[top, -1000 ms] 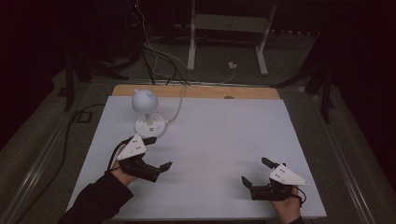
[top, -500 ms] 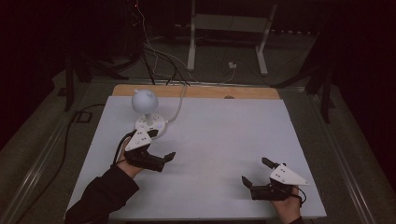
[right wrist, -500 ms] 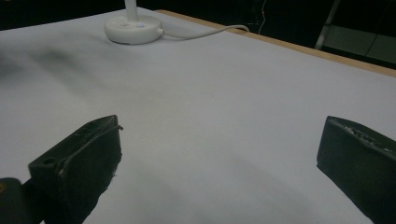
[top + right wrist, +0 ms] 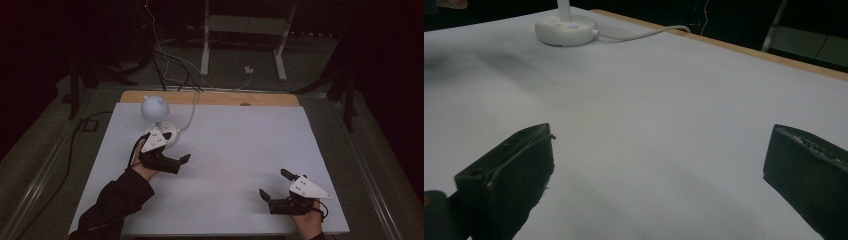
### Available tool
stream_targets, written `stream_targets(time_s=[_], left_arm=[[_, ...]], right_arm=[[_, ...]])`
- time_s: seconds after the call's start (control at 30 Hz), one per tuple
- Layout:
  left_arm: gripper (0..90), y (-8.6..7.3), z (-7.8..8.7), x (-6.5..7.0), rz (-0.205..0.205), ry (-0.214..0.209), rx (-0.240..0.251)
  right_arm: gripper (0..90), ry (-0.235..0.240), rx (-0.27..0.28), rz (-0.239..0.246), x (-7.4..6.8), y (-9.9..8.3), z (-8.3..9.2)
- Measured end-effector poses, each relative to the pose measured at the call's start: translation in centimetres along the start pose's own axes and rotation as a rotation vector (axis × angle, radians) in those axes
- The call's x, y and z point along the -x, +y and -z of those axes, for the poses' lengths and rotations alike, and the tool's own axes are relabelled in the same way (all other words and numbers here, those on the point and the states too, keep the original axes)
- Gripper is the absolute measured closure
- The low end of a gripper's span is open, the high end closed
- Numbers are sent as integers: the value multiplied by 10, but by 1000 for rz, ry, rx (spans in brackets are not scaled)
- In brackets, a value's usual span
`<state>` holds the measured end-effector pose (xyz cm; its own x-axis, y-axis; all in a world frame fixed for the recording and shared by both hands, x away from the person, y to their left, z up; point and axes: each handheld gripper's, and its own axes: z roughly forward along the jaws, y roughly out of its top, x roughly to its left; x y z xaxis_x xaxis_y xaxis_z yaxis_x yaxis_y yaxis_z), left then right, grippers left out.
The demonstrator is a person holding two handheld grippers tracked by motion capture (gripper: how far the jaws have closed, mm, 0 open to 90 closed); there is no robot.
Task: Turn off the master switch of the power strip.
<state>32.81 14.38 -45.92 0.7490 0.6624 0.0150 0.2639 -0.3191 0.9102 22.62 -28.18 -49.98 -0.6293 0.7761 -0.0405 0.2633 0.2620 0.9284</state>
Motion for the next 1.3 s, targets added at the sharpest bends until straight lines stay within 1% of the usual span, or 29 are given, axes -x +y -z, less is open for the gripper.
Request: stream_targets(time_s=[0.03,0.13,0.37,0.43,0.5,0.53,0.57,0.63,0.67,0.7,0.73,0.83,0.87,0.97,1.0,1.07,1.1,1.13,1.2,1.23,1.3], left_arm=[[4,0,-1,-1,4,5,-4],[4,-2,-6,-6,34,21,0],[4,-6,-16,-13,42,55,-26],[4,-7,-20,-15,49,80,-29],[4,-7,-22,-17,62,107,-32],[4,-8,-23,-19,77,120,-38],[4,-8,-24,-20,84,122,-40],[12,-8,-26,-24,115,139,-46],[12,-9,-27,-25,124,146,-44],[39,-9,-28,-26,137,167,-46],[60,-10,-28,-28,142,172,-50],[61,-10,-30,-31,147,176,-60],[67,-10,-31,-32,156,180,-64],[76,-9,-33,-32,147,203,-88],[76,-10,-34,-33,149,211,-92],[77,-10,-36,-34,166,212,-99],[77,-11,-36,-36,168,193,-96],[77,-12,-37,-36,169,201,-99],[82,-14,-39,-37,167,202,-105],[82,-14,-39,-37,166,226,-101],[123,-15,-39,-37,166,252,-96]], right_arm=[[0,0,0,-2,0,0,0],[0,1,-3,-1,0,-1,0],[0,3,-3,3,0,-1,0],[0,2,-1,-2,0,0,0],[0,2,-2,-1,0,-1,0],[0,4,-4,3,0,-1,0],[0,4,-4,3,0,-1,0],[0,7,-2,-5,0,-1,0],[0,7,-2,-5,0,-1,0],[0,10,-3,-6,0,-1,0],[0,15,-2,-4,0,-1,0],[0,16,-1,-5,0,-1,0],[0,17,0,-9,0,-1,-1],[0,17,-3,-6,0,-2,-1],[0,17,-2,-7,0,-2,-1],[0,16,-1,-11,1,-2,0],[0,17,-3,-12,1,-2,0],[0,17,-3,-12,1,-2,0],[0,17,-2,-11,1,-2,-1],[0,18,-1,-12,1,-2,-1],[0,23,-2,-18,1,-2,-1]])
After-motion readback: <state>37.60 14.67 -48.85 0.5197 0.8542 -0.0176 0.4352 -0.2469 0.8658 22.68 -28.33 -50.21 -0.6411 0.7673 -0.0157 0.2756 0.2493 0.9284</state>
